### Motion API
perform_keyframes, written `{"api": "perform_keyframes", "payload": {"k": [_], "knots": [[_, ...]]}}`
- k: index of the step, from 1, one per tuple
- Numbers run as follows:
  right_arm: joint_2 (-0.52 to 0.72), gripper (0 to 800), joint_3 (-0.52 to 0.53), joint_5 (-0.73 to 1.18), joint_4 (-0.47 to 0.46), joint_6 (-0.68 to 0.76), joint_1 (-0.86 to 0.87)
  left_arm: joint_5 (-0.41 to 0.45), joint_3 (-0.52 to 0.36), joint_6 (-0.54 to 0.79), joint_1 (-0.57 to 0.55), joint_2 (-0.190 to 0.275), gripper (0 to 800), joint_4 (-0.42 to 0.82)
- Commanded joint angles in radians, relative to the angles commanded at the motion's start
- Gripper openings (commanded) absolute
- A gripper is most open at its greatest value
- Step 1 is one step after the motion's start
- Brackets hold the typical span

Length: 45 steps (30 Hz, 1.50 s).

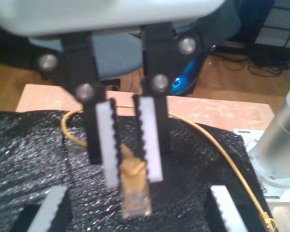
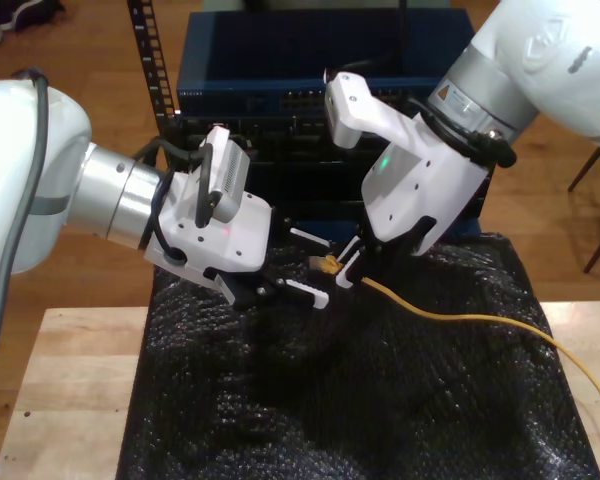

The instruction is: Grab the cable and plug it in

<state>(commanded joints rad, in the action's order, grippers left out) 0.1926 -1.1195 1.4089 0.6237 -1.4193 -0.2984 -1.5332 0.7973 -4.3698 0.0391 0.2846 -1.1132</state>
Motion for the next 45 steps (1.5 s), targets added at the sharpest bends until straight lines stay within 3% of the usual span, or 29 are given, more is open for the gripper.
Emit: {"api": "perform_keyframes", "payload": {"k": [8,29,45], "knots": [[0.002,7,-0.003,0.0,0.0,0.0,0.002,-0.043,0.0,0.002,0.006,0.0,583,-0.057],[0.002,7,-0.002,0.002,0.0,0.0,0.031,-0.031,-0.002,0.011,0.035,-0.006,525,-0.057],[0.005,7,-0.002,0.002,0.002,0.0,0.029,-0.031,-0.003,0.003,0.035,-0.006,369,-0.057]]}}
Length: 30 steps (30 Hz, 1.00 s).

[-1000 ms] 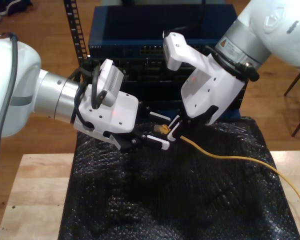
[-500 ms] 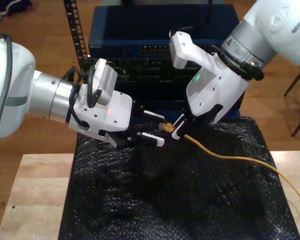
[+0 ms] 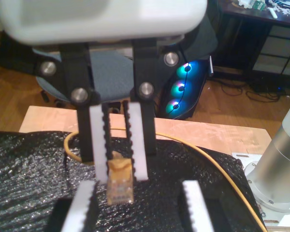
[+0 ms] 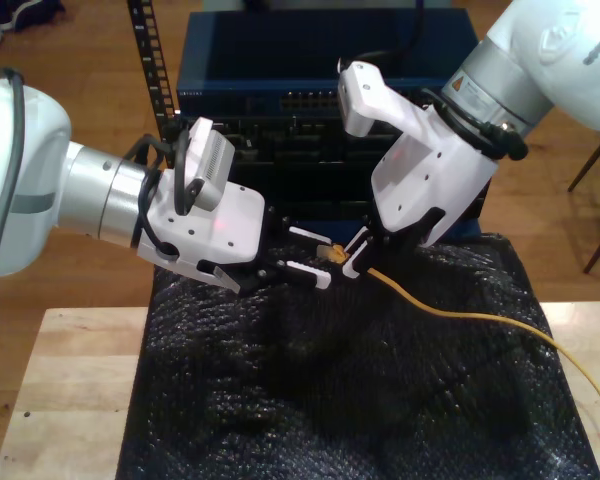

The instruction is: Grab the cable and plug it in

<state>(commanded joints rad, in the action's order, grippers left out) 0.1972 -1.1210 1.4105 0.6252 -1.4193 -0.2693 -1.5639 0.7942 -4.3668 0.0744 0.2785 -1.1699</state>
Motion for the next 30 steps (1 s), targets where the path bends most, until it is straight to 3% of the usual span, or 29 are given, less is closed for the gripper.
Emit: {"api": "perform_keyframes", "payload": {"k": [18,30], "knots": [[-0.002,7,0.003,0.0,0.002,0.0,0.0,0.0,-0.003,-0.002,0.005,-0.005,336,-0.038],[0.0,7,0.003,0.0,0.002,0.0,0.0,0.002,-0.005,-0.014,0.006,-0.005,245,-0.038]]}}
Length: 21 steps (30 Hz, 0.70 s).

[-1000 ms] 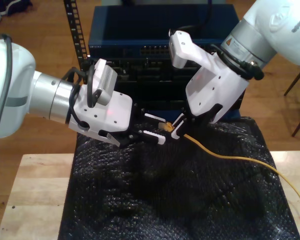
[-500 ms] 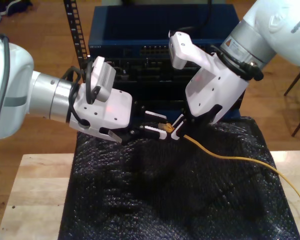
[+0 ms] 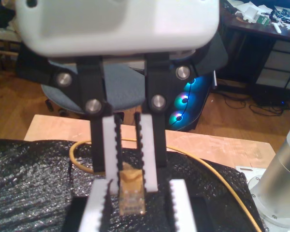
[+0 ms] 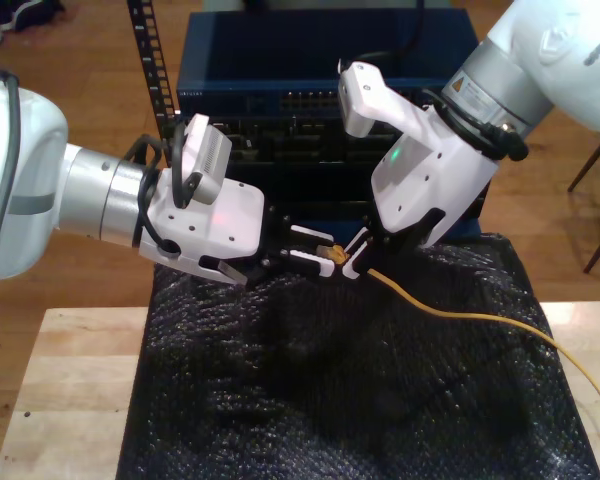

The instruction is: Grab the cable and plug it in

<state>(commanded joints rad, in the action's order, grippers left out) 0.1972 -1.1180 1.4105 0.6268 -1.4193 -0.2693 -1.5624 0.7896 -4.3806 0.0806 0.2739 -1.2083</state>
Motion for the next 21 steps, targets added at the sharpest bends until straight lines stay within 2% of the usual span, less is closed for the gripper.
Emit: {"api": "perform_keyframes", "payload": {"k": [4,6,8,13,16,17,20,21], "knots": [[0.0,9,0.0,0.0,0.0,0.0,0.0,0.003,-0.002,-0.015,0.0,-0.002,184,0.0],[0.0,11,0.002,0.0,0.0,0.0,0.0,0.011,-0.002,-0.025,0.008,-0.002,83,0.002],[0.0,13,0.002,0.002,0.0,0.0,0.0,0.026,-0.005,-0.025,0.028,-0.002,43,0.0],[0.002,23,0.0,0.002,0.002,0.0,0.0,0.034,-0.006,-0.025,0.038,-0.014,16,-0.003],[0.002,70,0.002,0.002,0.002,0.0,-0.002,0.031,-0.006,-0.026,0.038,-0.014,7,-0.008],[0.002,130,0.002,0.003,0.003,-0.002,-0.002,0.031,-0.006,-0.025,0.038,-0.014,6,-0.009],[-0.005,541,0.003,0.006,0.002,-0.005,-0.003,0.029,-0.006,-0.026,0.038,-0.014,3,-0.009],[-0.005,614,0.003,0.008,0.002,-0.005,-0.003,0.029,-0.006,-0.026,0.038,-0.014,3,-0.009]]}}
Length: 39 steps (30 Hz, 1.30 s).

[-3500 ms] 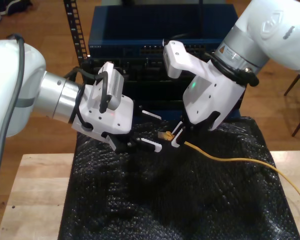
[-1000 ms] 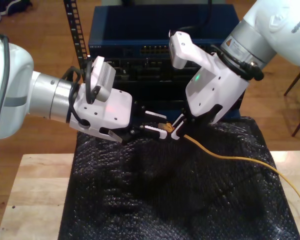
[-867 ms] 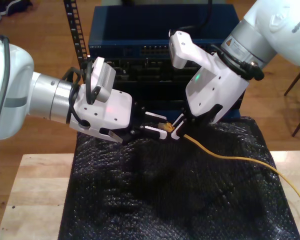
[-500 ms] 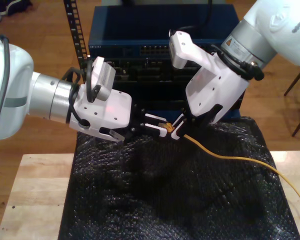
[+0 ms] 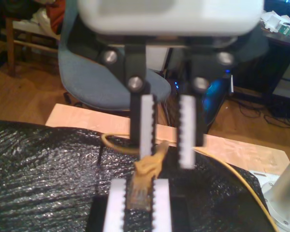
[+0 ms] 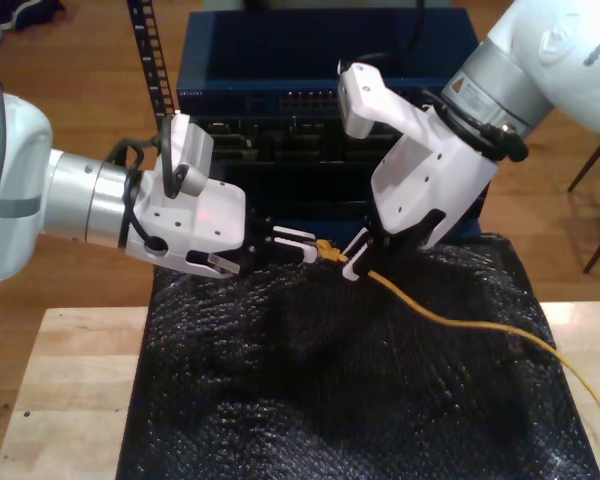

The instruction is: Grab the cable and plug it in

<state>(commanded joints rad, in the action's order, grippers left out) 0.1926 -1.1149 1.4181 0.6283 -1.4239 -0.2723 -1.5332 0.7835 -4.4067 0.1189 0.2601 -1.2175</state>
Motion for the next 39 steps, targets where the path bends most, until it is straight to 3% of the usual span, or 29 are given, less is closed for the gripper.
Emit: {"api": "perform_keyframes", "payload": {"k": [4,8,26,34,39], "knots": [[0.003,735,0.002,-0.002,0.0,-0.002,0.0,-0.003,0.0,-0.003,0.0,0.0,3,-0.006],[0.006,797,-0.002,-0.003,0.0,-0.006,0.006,-0.009,0.0,-0.005,0.002,-0.003,3,-0.031],[0.101,798,0.002,-0.011,0.0,-0.178,0.026,-0.066,0.003,-0.014,0.006,-0.038,3,-0.041],[0.192,797,0.028,-0.066,0.002,-0.198,0.025,-0.19,0.015,-0.049,0.035,-0.117,5,-0.106],[0.29,796,0.109,-0.157,0.011,-0.245,0.02,-0.213,0.017,-0.054,0.055,-0.144,6,-0.118]]}}
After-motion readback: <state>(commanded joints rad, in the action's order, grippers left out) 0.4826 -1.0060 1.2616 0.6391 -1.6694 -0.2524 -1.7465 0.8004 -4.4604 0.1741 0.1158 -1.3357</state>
